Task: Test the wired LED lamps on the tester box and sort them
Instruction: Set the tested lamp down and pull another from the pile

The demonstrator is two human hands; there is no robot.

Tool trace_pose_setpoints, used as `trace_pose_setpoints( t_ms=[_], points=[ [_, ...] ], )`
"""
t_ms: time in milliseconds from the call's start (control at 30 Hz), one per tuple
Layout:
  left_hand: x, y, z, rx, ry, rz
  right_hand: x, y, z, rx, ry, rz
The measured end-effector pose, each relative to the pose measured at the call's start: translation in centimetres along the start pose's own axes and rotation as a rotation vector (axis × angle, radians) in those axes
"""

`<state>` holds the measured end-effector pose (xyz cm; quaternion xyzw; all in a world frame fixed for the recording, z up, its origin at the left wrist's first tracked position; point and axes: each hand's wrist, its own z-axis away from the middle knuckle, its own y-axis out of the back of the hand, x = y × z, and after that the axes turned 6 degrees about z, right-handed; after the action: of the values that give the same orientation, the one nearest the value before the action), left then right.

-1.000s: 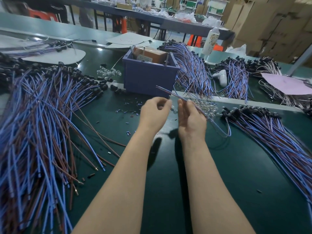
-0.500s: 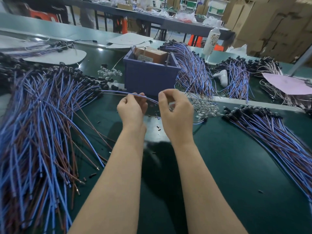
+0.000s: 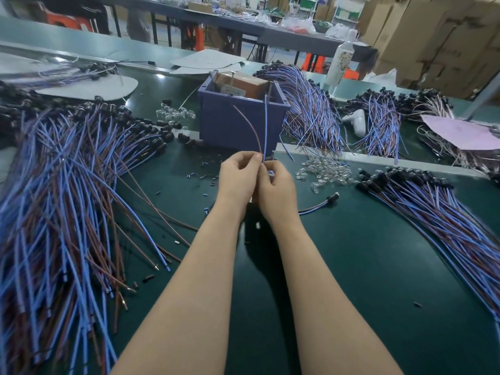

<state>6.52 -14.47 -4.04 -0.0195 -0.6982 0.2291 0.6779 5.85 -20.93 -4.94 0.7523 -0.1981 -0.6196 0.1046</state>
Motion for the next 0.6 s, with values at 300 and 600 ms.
trace_pose_setpoints(
  t_ms=[300,600],
  points=[
    [-1.1,-0.4,0.2,0.195,-0.253,-0.066,0.4,-0.3,-0.3,0.166,-0.074,-0.249],
    [-1.7,-0.9,1.0,0.29,-0.561,-0.331,0.6,-0.3,-0.2,0.208,-0.094,-0.162]
  ],
)
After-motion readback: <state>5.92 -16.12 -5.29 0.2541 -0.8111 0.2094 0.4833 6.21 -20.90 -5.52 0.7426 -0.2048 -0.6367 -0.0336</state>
